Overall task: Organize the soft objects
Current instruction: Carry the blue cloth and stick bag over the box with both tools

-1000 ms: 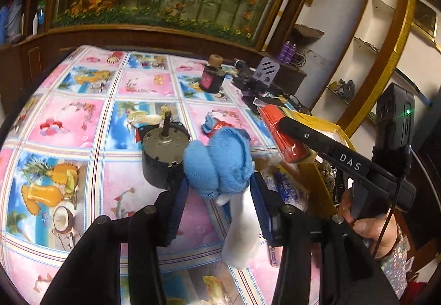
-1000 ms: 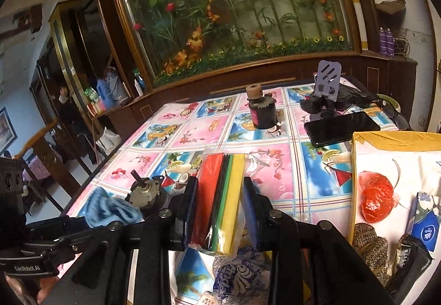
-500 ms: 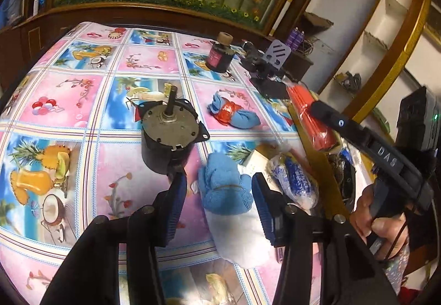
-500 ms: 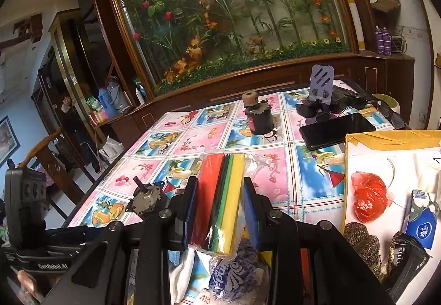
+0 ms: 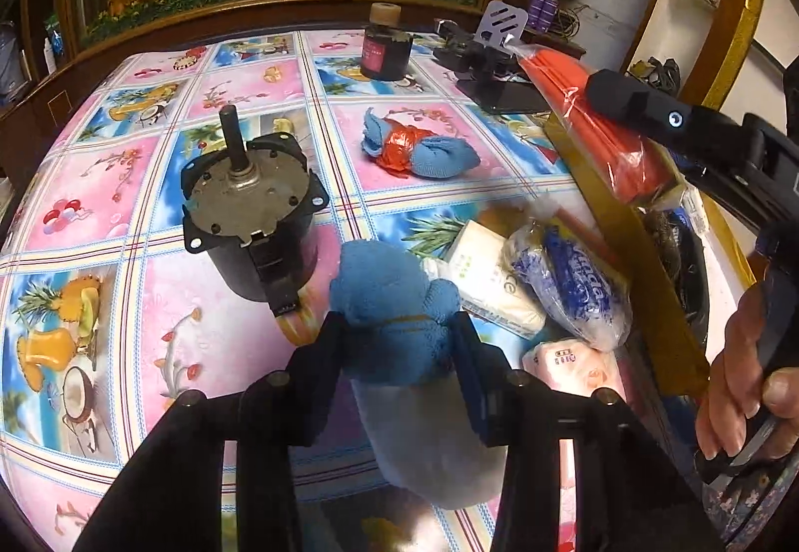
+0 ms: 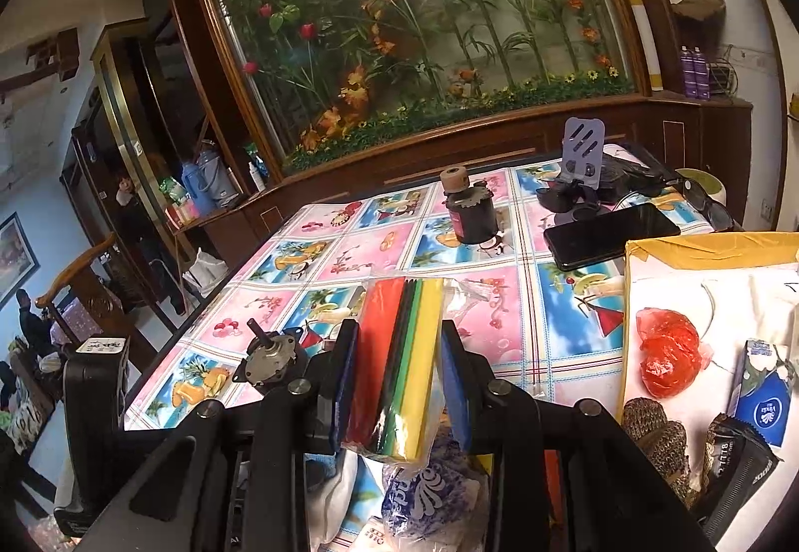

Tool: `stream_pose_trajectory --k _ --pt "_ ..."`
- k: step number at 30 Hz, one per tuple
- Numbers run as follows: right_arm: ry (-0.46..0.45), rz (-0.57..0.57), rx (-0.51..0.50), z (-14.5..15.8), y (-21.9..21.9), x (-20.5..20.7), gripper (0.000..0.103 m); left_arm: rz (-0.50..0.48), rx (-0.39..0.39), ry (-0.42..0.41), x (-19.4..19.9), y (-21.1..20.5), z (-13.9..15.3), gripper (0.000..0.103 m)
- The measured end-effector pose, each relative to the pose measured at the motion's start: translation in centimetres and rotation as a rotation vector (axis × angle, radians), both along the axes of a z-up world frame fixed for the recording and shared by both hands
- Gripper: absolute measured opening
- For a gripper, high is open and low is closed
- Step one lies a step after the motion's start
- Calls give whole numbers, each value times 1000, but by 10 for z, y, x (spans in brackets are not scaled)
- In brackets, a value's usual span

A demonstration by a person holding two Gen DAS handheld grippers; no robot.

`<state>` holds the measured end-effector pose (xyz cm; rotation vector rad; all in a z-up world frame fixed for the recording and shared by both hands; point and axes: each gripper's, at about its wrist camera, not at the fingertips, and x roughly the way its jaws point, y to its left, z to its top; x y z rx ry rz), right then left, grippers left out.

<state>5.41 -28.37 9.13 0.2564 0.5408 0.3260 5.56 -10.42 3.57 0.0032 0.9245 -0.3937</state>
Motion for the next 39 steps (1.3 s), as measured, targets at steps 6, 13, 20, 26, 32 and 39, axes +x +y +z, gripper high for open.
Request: stream_pose_trajectory --k 6,13,20,26,32,39 --pt "-9 -13 4 1 -4 -2 33 -9 -82 -65 -10 9 19 41" --pt "-15 -33 -7 5 -7 -4 33 5 -133 -104 -11 6 32 41" --pt "-12 -128 44 9 -43 -5 33 -23 -166 -106 -8 -26 39 41" --pt "-32 -276 19 19 -87 -10 33 -90 -198 -106 -6 -78 48 41" --pt "-2 -447 22 18 -146 -13 33 -197 -195 -83 -10 -145 45 41" --pt "129 -536 44 -1 -200 -6 33 -311 -157 -40 -23 -210 29 41"
